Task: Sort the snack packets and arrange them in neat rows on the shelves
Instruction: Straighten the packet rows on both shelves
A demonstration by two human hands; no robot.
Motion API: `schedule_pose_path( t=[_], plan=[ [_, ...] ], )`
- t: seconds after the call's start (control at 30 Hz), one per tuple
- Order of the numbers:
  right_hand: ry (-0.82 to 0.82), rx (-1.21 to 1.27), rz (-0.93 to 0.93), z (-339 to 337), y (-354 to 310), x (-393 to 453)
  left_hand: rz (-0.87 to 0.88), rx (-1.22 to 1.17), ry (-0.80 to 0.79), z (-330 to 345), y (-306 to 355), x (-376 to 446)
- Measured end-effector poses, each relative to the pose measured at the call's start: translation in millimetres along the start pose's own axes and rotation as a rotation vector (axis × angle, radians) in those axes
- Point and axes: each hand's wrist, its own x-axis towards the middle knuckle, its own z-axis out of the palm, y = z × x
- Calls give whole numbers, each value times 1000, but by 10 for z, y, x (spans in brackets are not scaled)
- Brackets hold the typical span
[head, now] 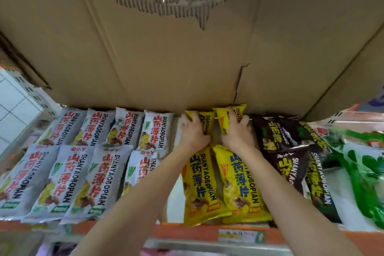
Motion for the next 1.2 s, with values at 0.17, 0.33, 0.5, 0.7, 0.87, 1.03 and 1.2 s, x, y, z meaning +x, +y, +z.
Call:
schedule_pose_path(
  t=[0.17,0.33,0.5,0.7,0.87,1.03,1.2],
  plan=[
    [28,205,-131,-9,-95,-28,127,-137,200,-155,-291,-7],
    [-58,11,-98,153,-225,4,109,145,64,-95,-450,63],
    [-85,-276,-112,272,-191,33,130,445,-44,11,-463,137],
    [-338,-105,-54,7,-167,177,95,492,-274,-242,-339,188],
    [-71,60,-85,-79,70,-622,168,283,-32,-361,-259,-649],
    [-88,-45,-60,181,264,-1280,156,402,-93,13,-320,-1353],
    [87,119,-19,269,214,-1346,204,262,-18,81,-207,-1313]
  ],
)
